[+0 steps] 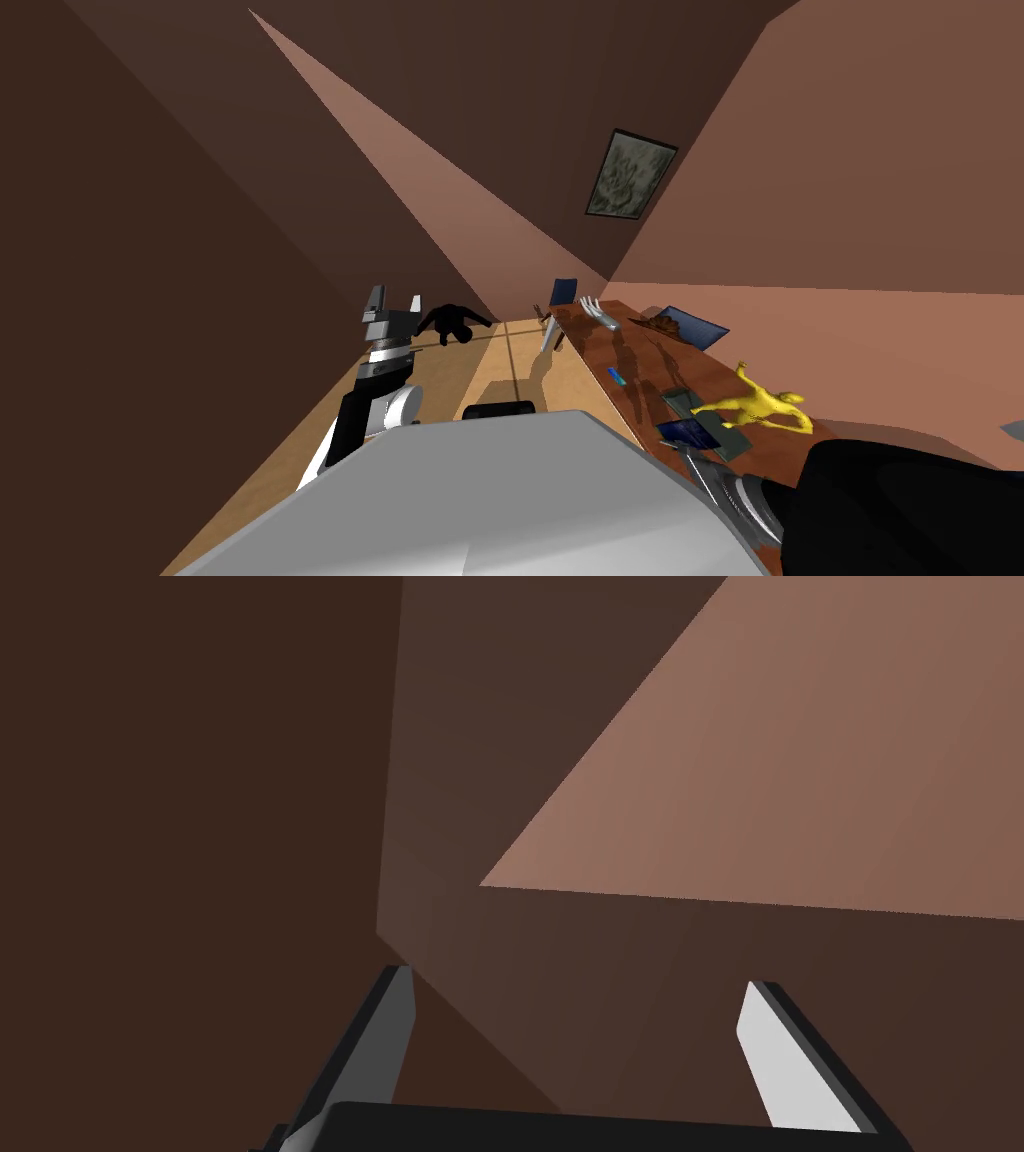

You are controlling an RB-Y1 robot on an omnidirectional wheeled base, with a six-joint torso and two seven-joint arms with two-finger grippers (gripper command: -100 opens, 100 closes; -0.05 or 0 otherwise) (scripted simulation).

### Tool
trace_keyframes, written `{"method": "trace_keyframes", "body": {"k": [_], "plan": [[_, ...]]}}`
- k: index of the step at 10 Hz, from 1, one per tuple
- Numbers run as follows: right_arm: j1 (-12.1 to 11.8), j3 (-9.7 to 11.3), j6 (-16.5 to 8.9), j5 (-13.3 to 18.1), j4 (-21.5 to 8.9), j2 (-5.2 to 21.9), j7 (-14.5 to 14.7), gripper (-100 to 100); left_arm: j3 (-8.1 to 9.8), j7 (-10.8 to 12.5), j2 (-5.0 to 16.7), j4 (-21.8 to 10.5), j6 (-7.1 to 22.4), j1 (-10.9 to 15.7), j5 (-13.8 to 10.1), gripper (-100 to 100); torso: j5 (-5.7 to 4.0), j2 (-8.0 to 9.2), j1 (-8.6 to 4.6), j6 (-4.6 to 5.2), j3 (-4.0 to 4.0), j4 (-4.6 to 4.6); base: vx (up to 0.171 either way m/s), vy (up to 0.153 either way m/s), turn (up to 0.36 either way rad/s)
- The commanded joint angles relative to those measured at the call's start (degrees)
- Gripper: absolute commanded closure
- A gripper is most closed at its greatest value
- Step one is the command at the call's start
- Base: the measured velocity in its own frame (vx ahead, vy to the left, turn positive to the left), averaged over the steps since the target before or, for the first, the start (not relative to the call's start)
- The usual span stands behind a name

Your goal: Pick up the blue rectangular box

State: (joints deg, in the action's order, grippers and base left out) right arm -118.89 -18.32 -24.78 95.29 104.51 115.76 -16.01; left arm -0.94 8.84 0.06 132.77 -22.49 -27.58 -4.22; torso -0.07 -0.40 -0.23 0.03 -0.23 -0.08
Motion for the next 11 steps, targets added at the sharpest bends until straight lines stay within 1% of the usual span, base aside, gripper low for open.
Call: {"method": "trace_keyframes", "body": {"k": [1, 2, 3, 5, 6, 8, 9, 10, 11], "plan": [[-2.9, -0.1, -1.3, 2.5, -1.3, 2.9, -1.1, -100, 0.0, 0.0, 0.0, 0.0, 0.0, 0.0, 0.0, 0, 0.0, 0.0, 0.0, 0.0, 0.0, 0.0, 0.176, -0.129, 0.15], [-3.2, -0.1, -1.3, 2.5, -1.3, 2.9, -1.1, -100, 0.0, 0.0, 0.0, 0.0, 0.0, 0.0, 0.0, 0, -0.04, -0.21, -0.18, -0.03, -0.12, -0.05, 0.128, -0.113, 0.07], [-5.2, -0.1, -2.1, 3.7, -2.1, 4.5, -1.5, -100, 0.01, 0.0, 0.0, 0.0, 0.0, 0.0, 0.0, 0, -0.03, -0.11, -0.13, 0.02, -0.08, -0.03, 0.107, -0.106, 0.064], [-9.1, 0.0, -3.2, 5.5, -3.6, 6.8, -2.2, -100, 0.01, 0.0, 0.0, 0.0, 0.0, 0.0, 0.0, 0, -0.04, -0.17, -0.18, 0.0, -0.1, -0.04, 0.168, -0.146, 0.119], [-9.1, 0.0, -3.2, 5.5, -3.6, 6.8, -2.2, -100, 0.01, 0.0, 0.0, 0.0, 0.0, 0.0, 0.0, 0, -0.06, -0.23, -0.29, 0.01, -0.14, -0.06, 0.081, -0.162, 0.029], [-12.3, 0.1, -3.8, 6.5, -5.0, 8.0, -2.6, -100, 0.01, 0.0, 0.0, 0.0, 0.0, 0.0, 0.0, 0, -0.07, 0.18, -0.3, 0.03, 0.1, 0.04, 0.053, -0.172, 0.054], [-13.4, 0.2, -3.9, 6.7, -5.7, 8.2, -2.7, -100, 0.01, 0.0, 0.0, 0.0, 0.0, 0.0, 0.0, 0, -0.09, 0.16, -0.38, 0.03, 0.09, 0.04, 0.068, -0.235, 0.06], [-14.0, 0.3, -3.9, 6.7, -6.2, 8.2, -2.7, -100, 0.01, 0.0, 0.0, 0.0, 0.0, 0.0, 0.0, 0, -0.12, 0.16, -0.54, 0.03, 0.09, 0.03, 0.064, -0.252, 0.04], [-13.2, 0.3, -3.6, 6.7, -5.6, 7.9, -2.6, -100, 0.02, 0.0, 0.0, 0.0, 0.0, 0.0, 0.0, 0, -0.15, 0.17, -0.63, 0.04, 0.09, 0.04, 0.03, -0.112, 0.021]]}}
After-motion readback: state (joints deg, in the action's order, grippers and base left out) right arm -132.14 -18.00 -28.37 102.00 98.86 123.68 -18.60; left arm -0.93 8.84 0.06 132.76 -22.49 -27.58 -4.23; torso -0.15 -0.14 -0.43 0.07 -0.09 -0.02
